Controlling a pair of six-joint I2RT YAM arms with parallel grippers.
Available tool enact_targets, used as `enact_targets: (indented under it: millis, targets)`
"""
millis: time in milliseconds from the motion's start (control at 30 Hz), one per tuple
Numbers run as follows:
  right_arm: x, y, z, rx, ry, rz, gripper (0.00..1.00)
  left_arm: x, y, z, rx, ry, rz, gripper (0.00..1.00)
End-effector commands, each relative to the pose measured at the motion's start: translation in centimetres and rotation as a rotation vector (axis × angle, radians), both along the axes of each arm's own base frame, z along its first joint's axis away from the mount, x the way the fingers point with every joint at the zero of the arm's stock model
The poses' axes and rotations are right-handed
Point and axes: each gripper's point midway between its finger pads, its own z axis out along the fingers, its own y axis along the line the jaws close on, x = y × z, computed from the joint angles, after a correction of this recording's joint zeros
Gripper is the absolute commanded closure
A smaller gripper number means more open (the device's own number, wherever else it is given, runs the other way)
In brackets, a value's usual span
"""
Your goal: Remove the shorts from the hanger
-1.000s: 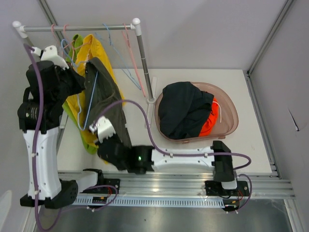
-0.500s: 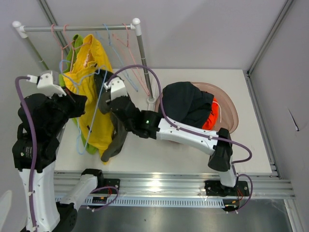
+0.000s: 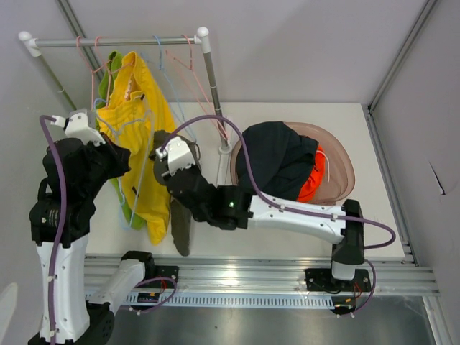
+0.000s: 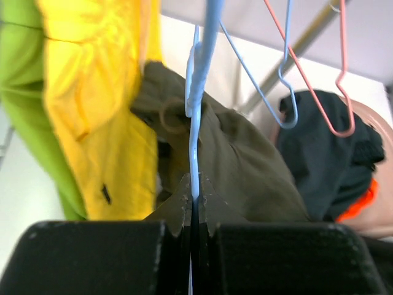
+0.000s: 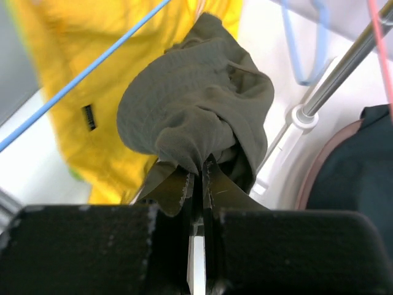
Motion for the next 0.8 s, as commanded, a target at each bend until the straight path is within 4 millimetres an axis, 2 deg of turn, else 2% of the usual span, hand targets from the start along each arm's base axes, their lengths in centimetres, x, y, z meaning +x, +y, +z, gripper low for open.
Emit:
enact_targets:
  millis: [0, 33, 67, 100, 133, 167, 200, 233, 267, 367, 400, 500, 533, 600, 633, 700, 767]
  targets:
    - [-1.7, -4.5, 9.6, 0.182, -0.104, -0.085, 1.0, -0.5, 2.1, 1.5, 0.077, -0.066, 0.088, 1.0]
    - [-1.3, -5.7, 11.0, 0.18, -0.135, -0.109, 1.0, -0.3, 1.9, 0.8, 0.074, -0.052, 0.078, 1.0]
    - [-0.8, -7.3, 13.3, 0.22, -0.157, -0.134, 1.0, -0.1, 1.8, 0.8, 0.068, -0.063, 0.075, 1.0]
    - [-0.3, -8.3, 14.9, 0.236, -0.187, -0.154, 1.0, 0.1, 1.6, -0.5, 0.066, -0.04, 0.066, 1.0]
    - [0.2, -9.6, 16.2, 0.205, -0.23, -0.17, 1.0, 0.2, 1.5, -0.8, 0.063, -0.042, 0.062, 1.0]
    - [0.5, -11.1, 18.6, 0.24, -0.255, -0.188, 1.0, 0.3, 1.4, -1.1, 0.058, -0.04, 0.054, 1.0]
    - [1.6, -12.6, 20.0, 0.259, -0.28, -0.224, 1.0, 0.4, 1.2, -1.3, 0.055, -0.044, 0.048, 1.0]
    - [2.2, -13.6, 21.1, 0.24, -0.312, -0.235, 1.0, 0.5, 1.0, -2.4, 0.055, -0.022, 0.037, 1.0]
    - [3.2, -15.7, 23.3, 0.274, -0.336, -0.28, 1.0, 0.5, 1.0, -2.7, 0.057, -0.017, 0.036, 1.0]
    - [4.7, -18.9, 26.2, 0.285, -0.398, -0.338, 1.0, 0.4, 1.1, -3.5, 0.071, -0.007, 0.033, 1.0]
    - [5.6, -20.7, 27.7, 0.309, -0.422, -0.38, 1.0, 0.4, 1.2, -3.4, 0.073, -0.008, 0.035, 1.0]
    - [6.5, -23.5, 30.3, 0.329, -0.474, -0.421, 1.0, 0.4, 1.4, -3.7, 0.088, -0.004, 0.042, 1.0]
    - [7.2, -24.8, 30.9, 0.331, -0.489, -0.455, 1.0, 0.4, 1.5, -3.8, 0.089, -0.002, 0.044, 1.0]
    - [7.6, -26.3, 31.8, 0.34, -0.512, -0.477, 1.0, 0.6, 1.7, -3.7, 0.098, -0.002, 0.052, 1.0]
    - [8.0, -27.7, 32.1, 0.339, -0.521, -0.507, 1.0, 0.6, 1.7, -3.8, 0.099, -0.001, 0.055, 1.0]
    - [8.4, -29.0, 32.0, 0.347, -0.523, -0.532, 1.0, 0.8, 1.9, -3.6, 0.105, -0.002, 0.063, 1.0]
    - [9.1, -30.9, 30.7, 0.337, -0.515, -0.565, 1.0, 1.1, 2.0, -3.3, 0.108, -0.008, 0.069, 1.0]
